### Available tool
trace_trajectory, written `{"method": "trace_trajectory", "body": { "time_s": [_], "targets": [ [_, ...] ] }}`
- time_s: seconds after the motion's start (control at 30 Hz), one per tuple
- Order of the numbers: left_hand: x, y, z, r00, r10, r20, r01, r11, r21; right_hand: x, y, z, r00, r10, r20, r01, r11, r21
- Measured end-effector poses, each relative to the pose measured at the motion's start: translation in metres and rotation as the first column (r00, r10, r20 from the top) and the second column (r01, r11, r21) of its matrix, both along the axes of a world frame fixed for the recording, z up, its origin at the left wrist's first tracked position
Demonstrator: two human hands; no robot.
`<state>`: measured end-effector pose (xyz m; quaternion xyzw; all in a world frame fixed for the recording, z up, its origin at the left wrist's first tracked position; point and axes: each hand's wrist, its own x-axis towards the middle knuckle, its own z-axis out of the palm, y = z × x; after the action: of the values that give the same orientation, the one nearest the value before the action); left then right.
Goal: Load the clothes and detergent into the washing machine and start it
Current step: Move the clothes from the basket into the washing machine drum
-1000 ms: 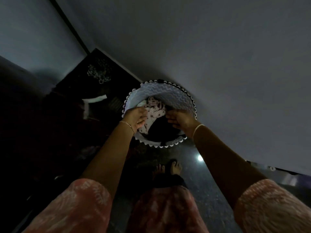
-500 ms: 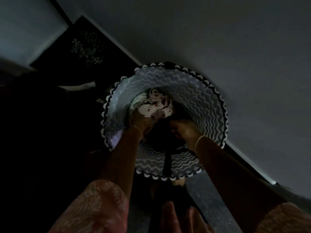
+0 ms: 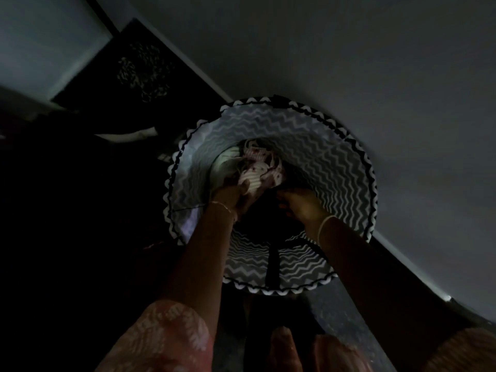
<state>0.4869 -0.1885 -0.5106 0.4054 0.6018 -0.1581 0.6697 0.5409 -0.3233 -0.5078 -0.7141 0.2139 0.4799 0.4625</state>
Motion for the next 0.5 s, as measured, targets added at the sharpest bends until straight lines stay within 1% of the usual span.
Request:
{"method": "trace_trajectory", "body": {
  "time_s": [0.07,0.13,0.17,0.23,0.27,0.33,0.4,0.47,0.5],
  "targets": [
    [-0.001,-0.005,0.021,0.997,0.049,0.060,-0.049,0.999,-0.005,-0.004,0.000,0.014,0.992,-0.007,0.129,-0.002,0.998,0.065],
    [-0.002,-0.010,0.049,0.994,0.069,0.082,-0.065,0.997,-0.050,-0.009,0.001,0.031,0.984,-0.040,0.174,0.010,0.986,0.169],
    [-0.002,-0.011,0.065,0.993,0.064,0.095,-0.054,0.993,-0.101,-0.011,0.002,0.042,0.981,-0.018,0.191,-0.020,0.980,0.196],
    [0.000,-0.013,0.095,0.990,0.031,0.141,-0.010,0.989,-0.147,-0.014,0.009,0.059,0.957,0.084,0.276,-0.142,0.971,0.195],
    [0.001,-0.013,0.114,0.987,0.002,0.162,0.022,0.989,-0.146,-0.015,0.011,0.068,0.944,0.126,0.306,-0.189,0.965,0.184],
    [0.006,-0.013,0.153,0.981,-0.038,0.189,0.064,0.989,-0.136,-0.018,0.014,0.062,0.915,0.156,0.371,-0.231,0.958,0.168],
    [0.010,-0.015,0.191,0.972,-0.046,0.231,0.076,0.989,-0.123,-0.015,0.017,0.062,0.898,0.176,0.403,-0.253,0.956,0.146],
    [0.013,-0.015,0.219,0.958,-0.049,0.282,0.083,0.990,-0.111,-0.010,0.021,0.084,0.898,0.161,0.409,-0.230,0.965,0.127],
    [0.015,-0.015,0.231,0.952,-0.052,0.303,0.086,0.991,-0.101,-0.008,0.024,0.097,0.891,0.134,0.435,-0.211,0.968,0.133]
  ]
}}
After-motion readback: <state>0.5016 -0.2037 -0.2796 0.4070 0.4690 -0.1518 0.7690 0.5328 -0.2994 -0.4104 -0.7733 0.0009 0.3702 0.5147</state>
